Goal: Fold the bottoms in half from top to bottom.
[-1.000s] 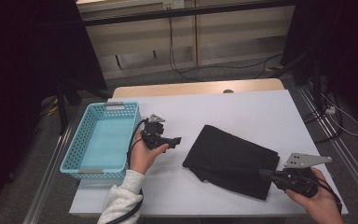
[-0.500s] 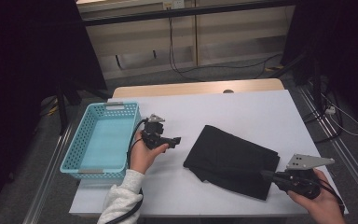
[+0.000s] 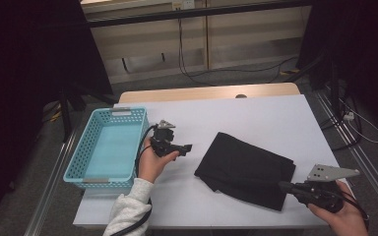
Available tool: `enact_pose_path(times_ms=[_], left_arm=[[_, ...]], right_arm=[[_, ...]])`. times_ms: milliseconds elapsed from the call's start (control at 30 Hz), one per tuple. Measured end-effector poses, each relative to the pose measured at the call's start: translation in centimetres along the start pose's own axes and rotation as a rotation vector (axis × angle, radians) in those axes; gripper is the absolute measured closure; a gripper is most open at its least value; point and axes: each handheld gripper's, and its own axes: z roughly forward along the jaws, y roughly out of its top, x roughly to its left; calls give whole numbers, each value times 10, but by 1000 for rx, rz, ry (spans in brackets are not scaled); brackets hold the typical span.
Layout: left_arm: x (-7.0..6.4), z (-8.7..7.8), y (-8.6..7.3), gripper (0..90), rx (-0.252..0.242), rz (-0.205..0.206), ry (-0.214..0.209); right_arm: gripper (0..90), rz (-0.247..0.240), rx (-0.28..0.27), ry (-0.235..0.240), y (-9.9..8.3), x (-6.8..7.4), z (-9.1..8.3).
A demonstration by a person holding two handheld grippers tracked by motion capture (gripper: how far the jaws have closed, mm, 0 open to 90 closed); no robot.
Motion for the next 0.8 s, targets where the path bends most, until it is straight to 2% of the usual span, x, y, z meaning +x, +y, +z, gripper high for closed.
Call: enact_pose_path(times_ms=[300,367,400,600,667,800], left_arm=[[0,0,0,135,1,4,1],[0,-1,0,135,2,1,-4],[1,-2,1,135,5,6,-5],[0,-1,0,134,-1,1,3],[-1,0,-2,133,11,6,2],[-1,0,-3,133,19,10,-1]], right_arm=[[895,-8,-5,-13,-6,1,-8],[836,-25,-16,-10,-7,1,-8],[787,-20,-22,-22,-7,0,-7],[630,1,-37,-66,-4,-9,-1],[619,5,-17,-100,0,-16,6],[604,18,3,-139,9,-28,22]])
